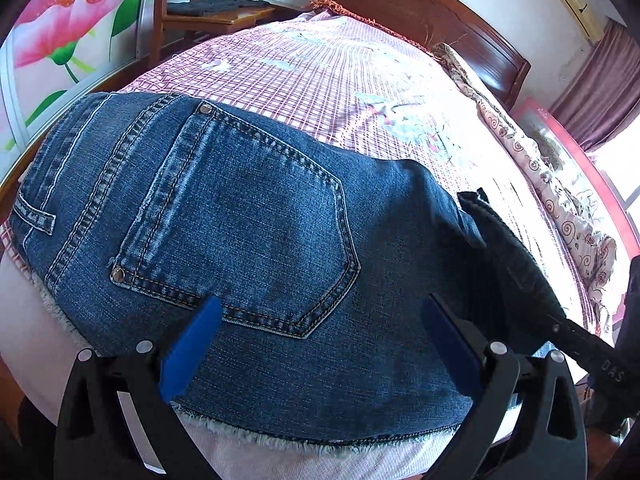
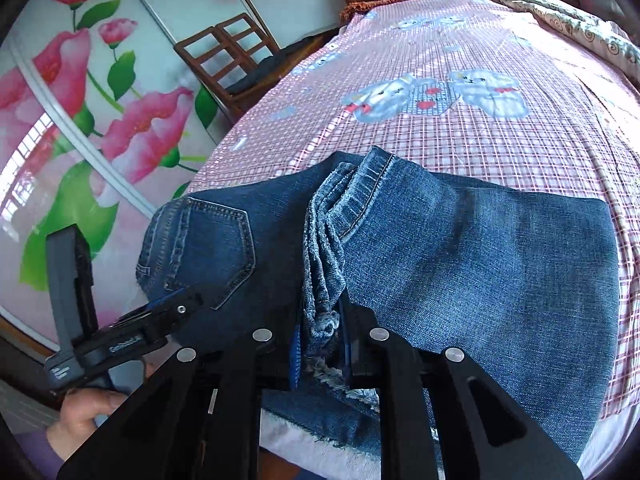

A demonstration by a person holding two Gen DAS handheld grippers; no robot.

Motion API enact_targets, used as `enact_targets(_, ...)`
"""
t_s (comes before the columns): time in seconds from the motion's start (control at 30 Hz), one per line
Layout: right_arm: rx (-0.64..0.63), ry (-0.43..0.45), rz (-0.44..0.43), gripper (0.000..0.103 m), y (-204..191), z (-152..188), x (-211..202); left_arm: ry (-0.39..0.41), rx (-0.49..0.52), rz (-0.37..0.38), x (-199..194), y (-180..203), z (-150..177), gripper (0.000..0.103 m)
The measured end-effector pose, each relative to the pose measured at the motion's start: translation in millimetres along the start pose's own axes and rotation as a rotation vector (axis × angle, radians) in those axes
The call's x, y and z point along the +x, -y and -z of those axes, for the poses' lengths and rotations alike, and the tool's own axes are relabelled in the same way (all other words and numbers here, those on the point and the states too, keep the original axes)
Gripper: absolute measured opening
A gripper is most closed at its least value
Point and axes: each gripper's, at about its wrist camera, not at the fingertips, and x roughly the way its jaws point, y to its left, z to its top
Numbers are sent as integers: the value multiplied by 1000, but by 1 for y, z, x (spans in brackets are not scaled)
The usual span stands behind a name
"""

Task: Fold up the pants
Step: 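Lay the leg cuff over the jeans seat and open the right tool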

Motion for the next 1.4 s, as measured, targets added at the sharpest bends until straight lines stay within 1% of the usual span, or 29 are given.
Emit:
enact_targets(0.07,-36,-7,26,14,-4,1,8,1,-6,-4,1,0,-1,100)
enact_targets(0.1,-39,-34,31,16,-3,2,19,2,-7,-4,1,0,-3,100)
enact_targets(0.13,-18,-82,13,17,2,5,36,3,-10,-3,2,0,-5,100)
enact_targets(0.17,13,-115,19,19,10,12,52,2,-15,-1,1,0,-5,100)
enact_targets(0.2,20,-84,-9,22,15,18,57,-2,-21,4,1,-1,-5,100)
enact_targets(0.23,21,-57,-45,23,18,20,53,-4,-27,9,0,-3,-6,100)
enact_targets(0.27,43,-62,-51,28,20,18,48,-3,-29,9,-1,-4,-5,100)
enact_targets(0.3,80,-68,-49,42,21,17,38,-2,-27,7,-2,-6,-5,100)
enact_targets(0.33,121,-49,-67,43,24,18,22,-4,-27,3,-3,-7,-4,100)
enact_targets(0.4,252,38,-168,43,41,31,-19,-1,-32,11,-4,-8,-4,100)
enact_targets(0.43,352,82,-211,43,57,42,-40,6,-29,8,-6,-7,-5,100)
enact_targets(0.5,569,159,-302,44,92,76,-74,28,-8,14,-10,1,-6,100)
enact_targets(0.53,653,181,-305,44,107,96,-86,39,1,33,-12,7,-7,100)
enact_targets(0.6,781,183,-321,44,127,130,-97,46,20,92,-14,26,-9,100)
enact_targets(0.67,863,185,-299,44,138,155,-102,47,70,149,-13,51,-12,100)
enact_targets(0.7,880,180,-284,44,141,163,-102,51,104,165,-12,65,-12,100)
enact_targets(0.77,850,167,-243,44,138,166,-101,44,176,183,-6,91,-11,100)
enact_targets(0.83,789,190,-248,44,130,159,-102,15,224,190,3,110,-6,100)
enact_targets(0.9,685,163,-158,44,120,146,-101,-19,252,171,13,122,1,100)
enact_targets(0.97,544,120,-48,44,108,131,-97,-62,274,132,23,128,8,100)
enact_targets(1.03,445,89,-6,44,99,120,-92,-100,263,115,32,126,11,100)
enact_targets(1.1,372,97,40,44,95,109,-91,-135,244,91,41,120,14,100)
enact_targets(1.13,355,111,45,44,96,106,-92,-151,231,84,46,116,16,100)
enact_targets(1.17,350,99,59,44,96,101,-88,-162,219,93,49,112,16,100)
enact_targets(1.23,396,42,87,44,106,100,-78,-150,230,94,48,113,18,100)
enact_targets(1.27,417,54,78,44,110,102,-78,-154,238,84,49,116,19,100)
enact_targets(1.33,432,105,117,43,114,108,-83,-154,256,72,49,117,20,100)
enact_targets(1.37,454,141,123,38,116,112,-89,-152,264,68,50,118,22,100)
enact_targets(1.4,485,171,126,36,116,116,-94,-148,272,63,51,119,23,100)
